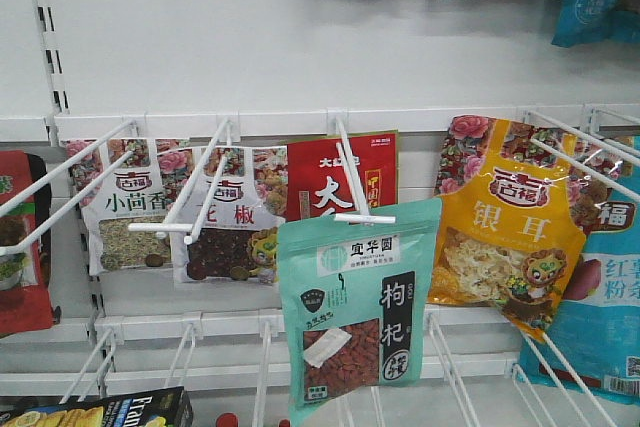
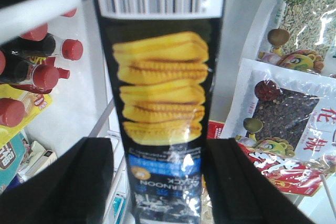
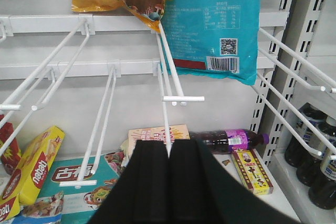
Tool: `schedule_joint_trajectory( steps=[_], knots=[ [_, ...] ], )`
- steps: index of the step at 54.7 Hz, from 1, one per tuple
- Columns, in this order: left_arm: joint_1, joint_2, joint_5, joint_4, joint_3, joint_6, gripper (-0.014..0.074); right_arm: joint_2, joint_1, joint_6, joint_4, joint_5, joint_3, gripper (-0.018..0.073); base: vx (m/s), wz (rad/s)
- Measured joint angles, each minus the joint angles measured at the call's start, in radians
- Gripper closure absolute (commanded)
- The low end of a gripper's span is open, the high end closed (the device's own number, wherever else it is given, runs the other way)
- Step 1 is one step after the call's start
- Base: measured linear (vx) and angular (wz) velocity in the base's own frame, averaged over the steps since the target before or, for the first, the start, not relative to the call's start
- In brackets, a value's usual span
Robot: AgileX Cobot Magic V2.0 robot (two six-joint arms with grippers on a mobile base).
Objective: Pick snacks and fruit into basket
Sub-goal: 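Pull the held cracker box up and back from the shelf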
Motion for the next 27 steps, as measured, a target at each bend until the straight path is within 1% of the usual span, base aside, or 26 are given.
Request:
schedule_joint_trajectory(
  steps=[12, 15, 18, 21, 27],
  knots=[
    [0.000, 0.000, -0.009, -0.001, 0.000, 0.000, 0.0113, 0.000, 0.000, 0.000, 0.000, 0.000, 0.000, 0.0569, 0.00, 0.00],
    [0.000, 0.000, -0.011, -0.009, 0.000, 0.000, 0.0130, 0.000, 0.000, 0.000, 0.000, 0.000, 0.000, 0.0569, 0.00, 0.00],
    [0.000, 0.000, -0.013, -0.018, 0.000, 0.000, 0.0166, 0.000, 0.000, 0.000, 0.000, 0.000, 0.000, 0.0569, 0.00, 0.00],
    [0.000, 0.000, -0.014, -0.024, 0.000, 0.000, 0.0225, 0.000, 0.000, 0.000, 0.000, 0.000, 0.000, 0.0569, 0.00, 0.00],
    [0.000, 0.001, -0.012, -0.027, 0.000, 0.001, 0.0384, 0.000, 0.000, 0.000, 0.000, 0.000, 0.000, 0.0569, 0.00, 0.00]
  ],
)
